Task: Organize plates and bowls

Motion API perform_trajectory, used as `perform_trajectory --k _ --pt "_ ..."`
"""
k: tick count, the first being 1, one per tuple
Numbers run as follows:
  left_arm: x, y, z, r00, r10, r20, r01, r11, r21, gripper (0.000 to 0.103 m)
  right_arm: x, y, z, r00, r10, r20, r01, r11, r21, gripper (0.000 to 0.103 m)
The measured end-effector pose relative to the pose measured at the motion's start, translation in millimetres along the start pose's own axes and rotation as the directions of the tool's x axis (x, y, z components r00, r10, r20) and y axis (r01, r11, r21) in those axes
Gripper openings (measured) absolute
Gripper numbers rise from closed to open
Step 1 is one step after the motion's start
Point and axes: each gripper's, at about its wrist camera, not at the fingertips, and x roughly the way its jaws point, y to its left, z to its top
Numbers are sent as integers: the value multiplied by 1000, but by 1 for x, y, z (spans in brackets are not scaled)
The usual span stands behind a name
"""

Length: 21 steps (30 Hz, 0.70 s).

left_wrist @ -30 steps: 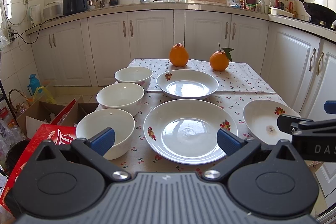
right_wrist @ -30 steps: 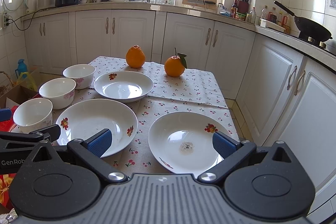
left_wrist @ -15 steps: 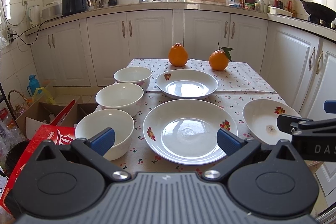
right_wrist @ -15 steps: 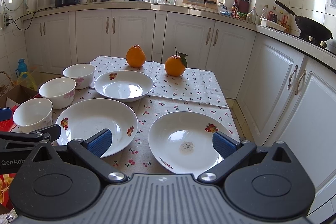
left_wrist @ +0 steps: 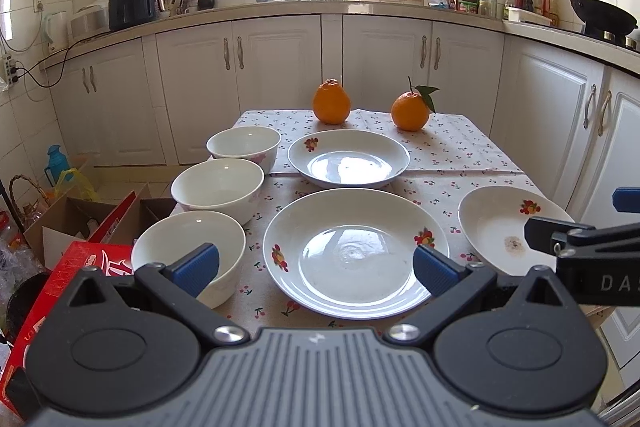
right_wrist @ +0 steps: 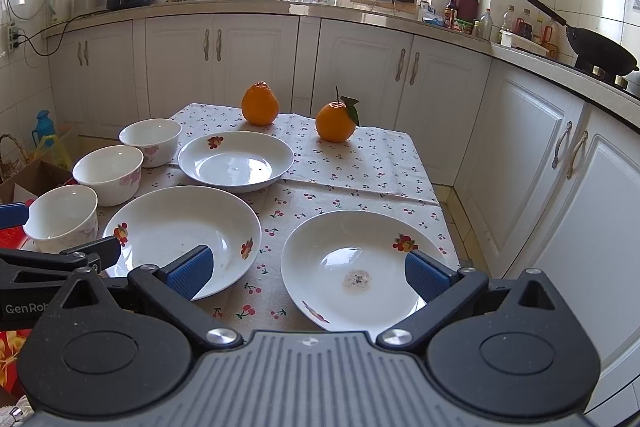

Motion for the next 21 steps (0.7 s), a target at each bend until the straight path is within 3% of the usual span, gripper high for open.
perform_trajectory --k 4,14,21 --pt "2 0 3 999 -38 37 37 999 16 102 2 -4 3 1000 -4 7 4 1000 -15 103" --pt "16 -4 27 993 -112 39 107 989 104 102 9 -33 7 999 -3 41 7 994 -107 103" --pt "33 -15 36 988 -146 41 139 980 145 102 25 -68 -15 999 2 -41 -9 987 -163 103"
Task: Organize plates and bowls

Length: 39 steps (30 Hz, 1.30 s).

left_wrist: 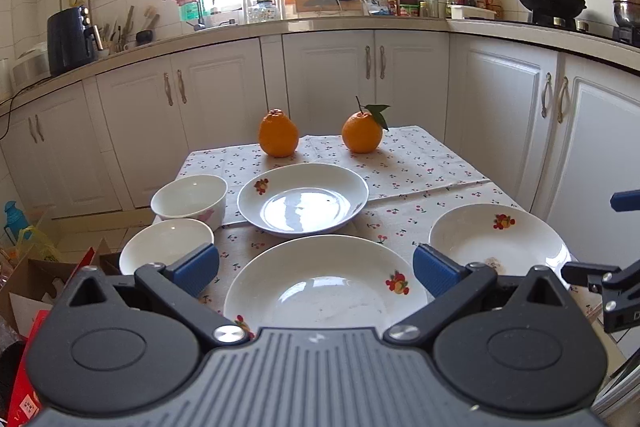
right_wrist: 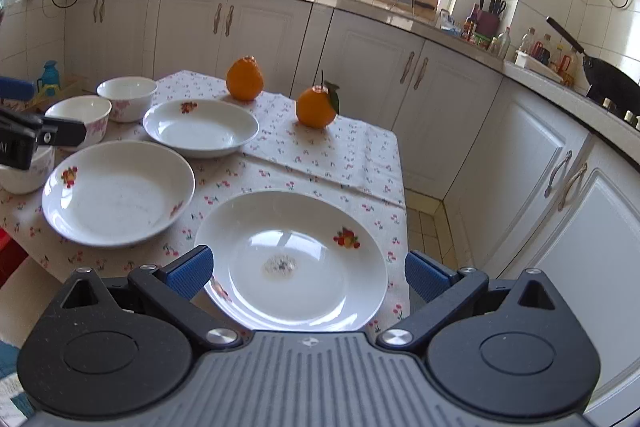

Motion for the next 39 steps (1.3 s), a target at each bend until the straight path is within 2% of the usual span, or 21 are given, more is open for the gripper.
perform_trajectory --k 7,11,20,24,28,33,38,39 --pt "20 -16 6 995 -102 -21 103 994 37 102 33 -8 -42 985 119 -125 -115 993 37 103" --pt "36 -24 9 992 -109 -68 113 992 52 102 54 -10 -52 973 162 -167 -153 986 67 103" --pt "63 -40 16 983 -121 -142 136 985 106 102 86 -30 -51 951 235 -200 -206 966 154 103" --pt "77 -52 21 975 -144 -169 168 976 136 102 88 -31 -52 947 264 -185 -246 963 114 103" --pt "91 -66 26 957 -197 -212 232 960 156 102 89 -36 -56 940 305 -152 -294 952 89 103" --pt "110 -84 35 929 -270 -253 318 933 170 102 90 -40 -58 940 317 -129 -310 948 71 103" --pt "136 -100 42 908 -287 -304 355 914 197 102 88 -44 -66 940 334 -70 -330 942 58 103" --pt "142 -102 43 900 -299 -317 371 907 198 102 87 -45 -67 941 334 -62 -331 942 56 103"
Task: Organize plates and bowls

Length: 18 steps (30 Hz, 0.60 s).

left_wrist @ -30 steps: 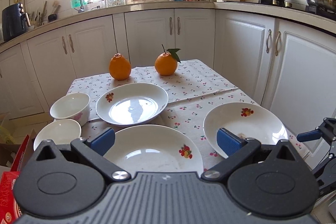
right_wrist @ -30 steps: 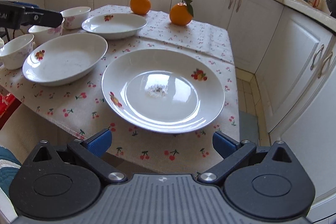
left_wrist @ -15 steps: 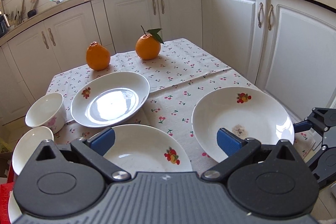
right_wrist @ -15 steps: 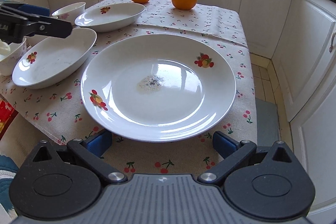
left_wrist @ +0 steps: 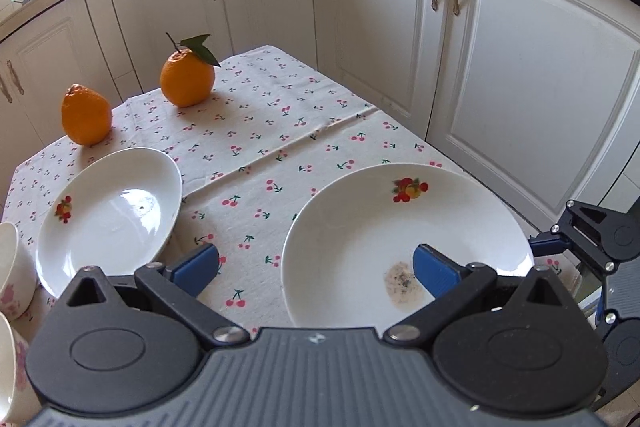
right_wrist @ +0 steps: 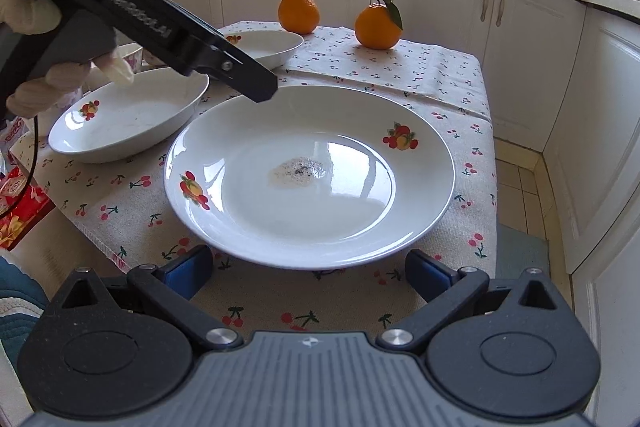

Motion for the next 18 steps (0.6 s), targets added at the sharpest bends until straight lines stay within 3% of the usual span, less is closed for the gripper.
perform_trajectory --k 5,13,18 --pt "27 9 12 994 -89 -69 86 995 -48 102 0 -3 0 1000 8 8 -8 1000 -8 103" --pt "58 14 29 966 -197 -166 192 980 -46 100 2 -9 0 999 38 16 -37 999 -40 103" --pt "70 16 36 948 -230 -221 225 973 -46 78 3 -10 2 998 54 13 -53 997 -55 103"
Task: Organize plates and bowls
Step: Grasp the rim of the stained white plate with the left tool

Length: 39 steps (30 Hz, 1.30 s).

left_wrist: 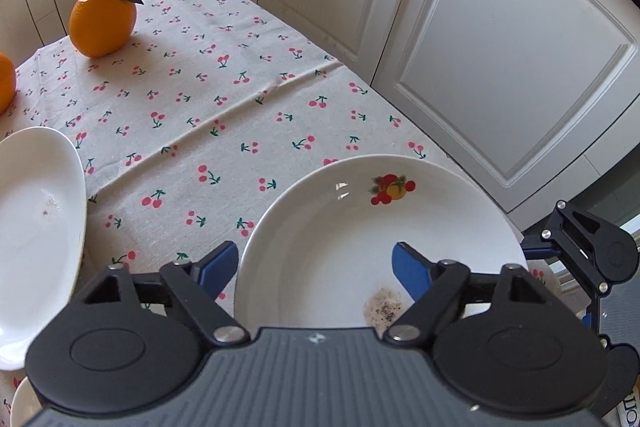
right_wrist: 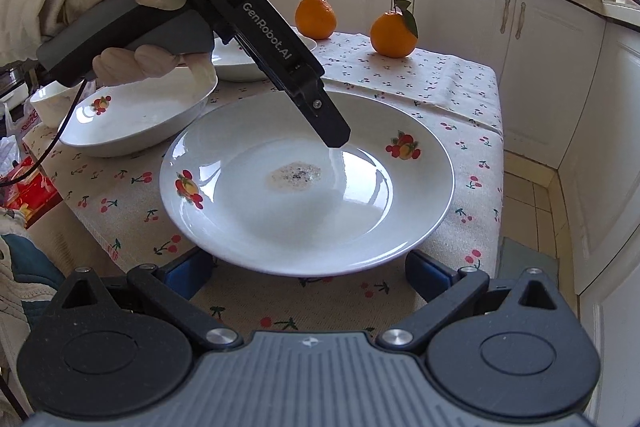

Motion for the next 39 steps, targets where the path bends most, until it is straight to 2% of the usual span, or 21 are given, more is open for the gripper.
perform_trajectory --k 9,12,20,26,39 --pt "9 7 8 998 -23 -66 25 999 31 63 2 -2 2 1000 12 -7 -12 1000 -12 103" --pt "11 8 8 995 -29 -91 33 999 41 61 2 -2 2 1000 16 -5 -16 1000 -21 103" --pt "12 5 10 993 -25 -115 36 995 88 60 3 -1 3 1000 30 3 -30 999 -24 103" --pt "9 6 7 992 -45 -119 56 995 86 60 2 0 4 999 30 -12 -31 999 -33 102" --pt "4 15 23 997 -46 -63 50 997 62 60 2 -14 23 1000 26 -8 -27 996 -87 102"
